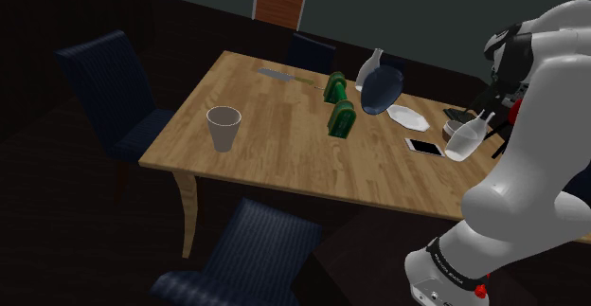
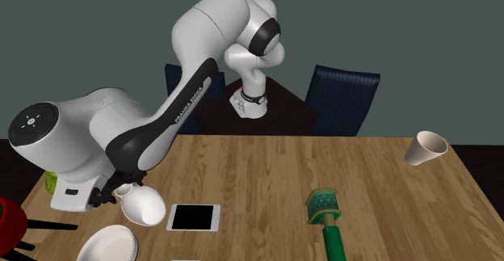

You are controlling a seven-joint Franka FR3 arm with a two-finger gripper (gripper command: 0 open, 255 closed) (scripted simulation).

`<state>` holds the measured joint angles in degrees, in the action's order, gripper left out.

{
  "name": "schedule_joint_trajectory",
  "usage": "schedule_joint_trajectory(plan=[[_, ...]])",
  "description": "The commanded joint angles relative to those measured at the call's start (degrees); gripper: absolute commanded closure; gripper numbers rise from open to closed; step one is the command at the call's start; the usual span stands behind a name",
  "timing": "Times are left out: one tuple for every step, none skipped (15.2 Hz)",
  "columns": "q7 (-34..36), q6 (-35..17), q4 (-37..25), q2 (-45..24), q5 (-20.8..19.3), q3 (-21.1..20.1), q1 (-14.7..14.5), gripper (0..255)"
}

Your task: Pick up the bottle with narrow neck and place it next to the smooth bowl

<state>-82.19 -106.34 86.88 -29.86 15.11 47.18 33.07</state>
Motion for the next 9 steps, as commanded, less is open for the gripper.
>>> schedule_joint_trajectory(plan=[[0.0,-0.01,-0.01,0.01,0.0,0.0,0.0,0],[0.0,-0.01,-0.01,0.01,0.0,0.0,0.0,0],[0.0,-0.01,0.0,0.01,0.0,0.0,0.0,0],[0.0,-0.01,0.0,0.01,0.0,0.0,0.0,0],[0.0,-0.01,0.0,0.01,0.0,0.0,0.0,0],[0.23,1.78,-1.61,0.31,-0.29,0.17,0.07,0],[0.44,3.6,-3.32,0.52,-0.51,0.3,0.2,0],[0.61,5.47,-5.17,0.64,-0.68,0.4,0.42,0],[0.74,6.98,-6.73,0.68,-0.76,0.44,0.65,0]])
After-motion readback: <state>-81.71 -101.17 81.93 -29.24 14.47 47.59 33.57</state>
